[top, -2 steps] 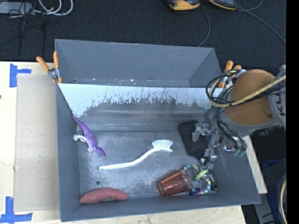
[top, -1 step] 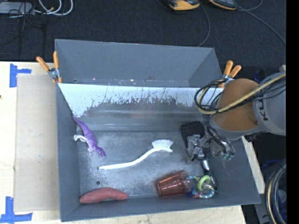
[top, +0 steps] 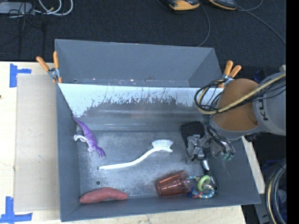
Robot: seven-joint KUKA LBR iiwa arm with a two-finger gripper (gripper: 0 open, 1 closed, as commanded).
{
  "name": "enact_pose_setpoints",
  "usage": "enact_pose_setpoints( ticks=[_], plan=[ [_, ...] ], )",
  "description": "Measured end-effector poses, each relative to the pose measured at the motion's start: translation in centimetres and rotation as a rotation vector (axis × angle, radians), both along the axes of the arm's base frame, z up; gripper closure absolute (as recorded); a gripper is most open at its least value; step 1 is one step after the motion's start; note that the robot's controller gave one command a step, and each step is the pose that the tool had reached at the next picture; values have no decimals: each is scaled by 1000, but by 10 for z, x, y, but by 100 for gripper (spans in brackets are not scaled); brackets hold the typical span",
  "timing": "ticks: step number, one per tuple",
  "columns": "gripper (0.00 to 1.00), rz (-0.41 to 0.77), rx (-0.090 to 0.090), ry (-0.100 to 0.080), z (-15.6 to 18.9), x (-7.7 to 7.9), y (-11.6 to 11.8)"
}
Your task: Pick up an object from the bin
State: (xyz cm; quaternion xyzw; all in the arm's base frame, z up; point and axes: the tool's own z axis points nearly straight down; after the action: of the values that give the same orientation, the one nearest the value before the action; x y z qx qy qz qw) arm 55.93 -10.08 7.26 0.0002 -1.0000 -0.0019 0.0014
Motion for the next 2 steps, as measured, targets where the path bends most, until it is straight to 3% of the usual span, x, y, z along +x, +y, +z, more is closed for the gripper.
enact_pose_setpoints(
  ticks=[1,2],
  plan=[
    [100,72,2,8,40,-28,-16],
    [100,296,3,3,107,-46,-33]
  ],
)
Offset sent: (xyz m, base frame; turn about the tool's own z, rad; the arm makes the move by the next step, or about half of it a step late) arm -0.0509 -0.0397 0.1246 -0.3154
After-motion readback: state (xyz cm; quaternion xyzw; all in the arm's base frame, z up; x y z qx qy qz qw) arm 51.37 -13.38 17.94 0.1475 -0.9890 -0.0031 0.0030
